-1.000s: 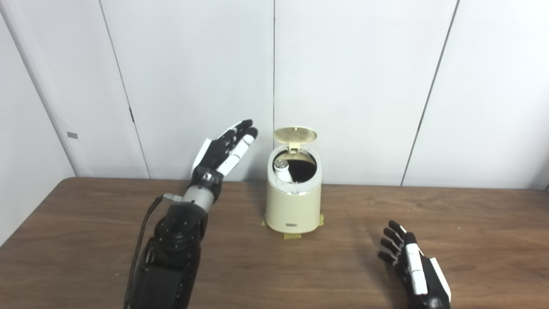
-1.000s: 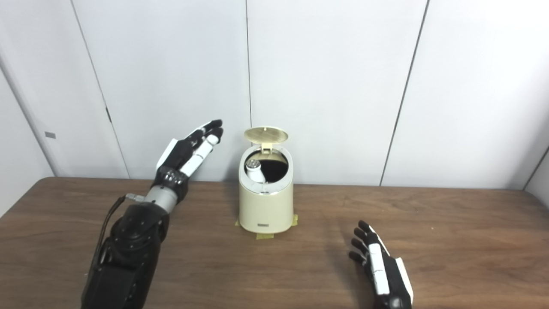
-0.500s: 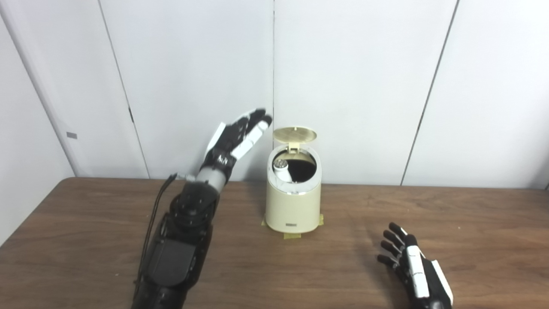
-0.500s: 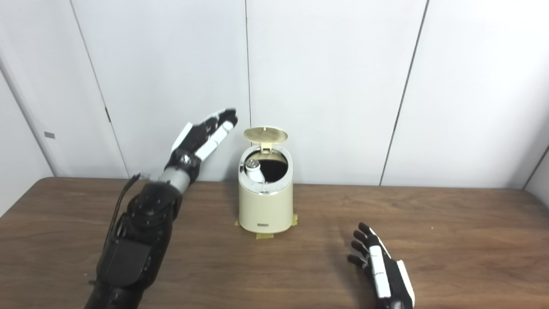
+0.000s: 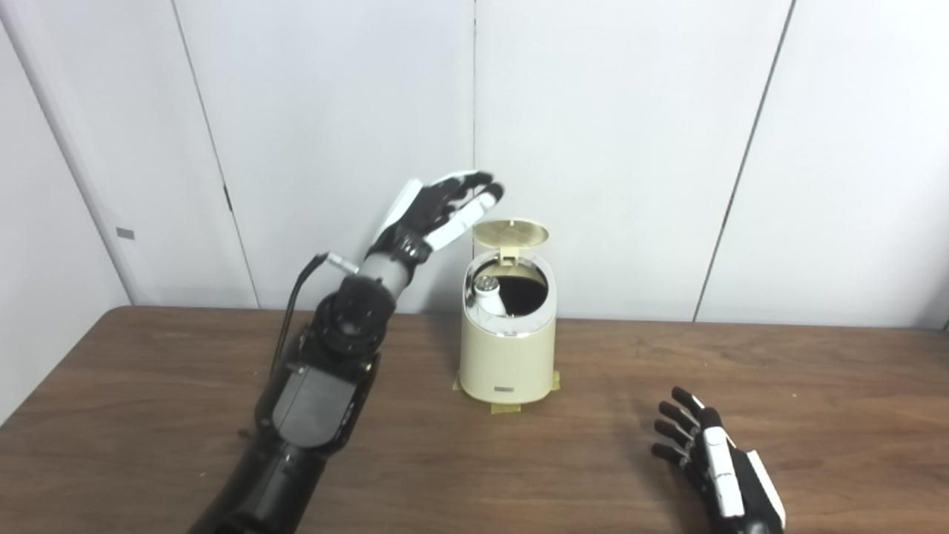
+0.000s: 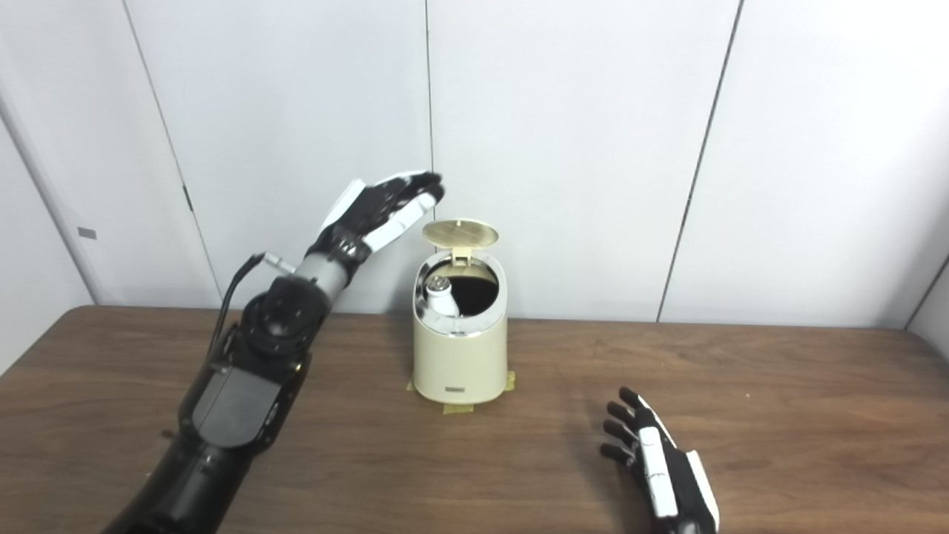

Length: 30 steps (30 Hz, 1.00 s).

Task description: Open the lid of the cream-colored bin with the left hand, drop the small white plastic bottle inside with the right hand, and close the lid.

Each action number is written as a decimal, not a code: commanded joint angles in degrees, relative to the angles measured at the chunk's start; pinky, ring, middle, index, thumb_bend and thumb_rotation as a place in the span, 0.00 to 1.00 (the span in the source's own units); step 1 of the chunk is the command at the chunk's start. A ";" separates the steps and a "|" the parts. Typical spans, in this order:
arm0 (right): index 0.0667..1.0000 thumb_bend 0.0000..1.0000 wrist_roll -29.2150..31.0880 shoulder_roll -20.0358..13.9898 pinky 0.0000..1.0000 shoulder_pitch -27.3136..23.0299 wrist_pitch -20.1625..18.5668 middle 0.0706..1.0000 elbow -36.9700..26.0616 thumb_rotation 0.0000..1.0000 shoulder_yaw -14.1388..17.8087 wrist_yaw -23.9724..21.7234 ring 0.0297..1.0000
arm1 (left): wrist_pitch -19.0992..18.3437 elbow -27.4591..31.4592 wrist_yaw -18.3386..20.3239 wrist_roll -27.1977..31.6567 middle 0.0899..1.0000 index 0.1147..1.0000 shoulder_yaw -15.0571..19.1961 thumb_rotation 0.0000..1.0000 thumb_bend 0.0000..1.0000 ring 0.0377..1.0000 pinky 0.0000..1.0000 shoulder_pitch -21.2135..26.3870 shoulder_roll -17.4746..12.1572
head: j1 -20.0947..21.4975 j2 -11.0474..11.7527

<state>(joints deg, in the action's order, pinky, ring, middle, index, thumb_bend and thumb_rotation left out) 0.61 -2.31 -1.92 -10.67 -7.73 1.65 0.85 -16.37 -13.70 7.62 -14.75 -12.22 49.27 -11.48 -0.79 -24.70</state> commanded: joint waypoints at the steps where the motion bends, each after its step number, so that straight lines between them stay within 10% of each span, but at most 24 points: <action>1: 0.89 0.55 -0.60 0.41 0.72 -1.37 0.10 0.83 -2.41 1.00 -0.62 -0.10 0.83 | 2.32 0.17 0.24 -4.24 0.89 0.84 -1.95 0.82 0.61 0.90 0.85 4.37 -2.11 | -0.01 -0.17; 12: 0.91 0.53 -3.81 -0.43 0.73 -1.36 0.23 0.82 -1.67 1.00 -1.70 0.48 0.85 | 6.54 2.31 2.50 -22.40 0.82 0.82 -12.73 0.87 0.61 0.87 0.78 6.75 -6.96 | 0.15 -0.51; 30: 0.91 0.47 -7.71 -0.57 0.69 -1.49 -0.41 0.81 -1.62 1.00 -2.78 0.89 0.82 | 11.16 2.85 7.94 -36.06 0.79 0.80 -15.67 0.87 0.67 0.86 0.89 6.79 -8.39 | 0.20 -1.28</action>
<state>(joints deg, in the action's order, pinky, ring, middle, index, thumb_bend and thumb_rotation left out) -6.78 -2.88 -2.29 -11.41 -8.36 -0.72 1.98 -5.67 -12.78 16.19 -49.91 -28.85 52.49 -19.07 -0.53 -25.93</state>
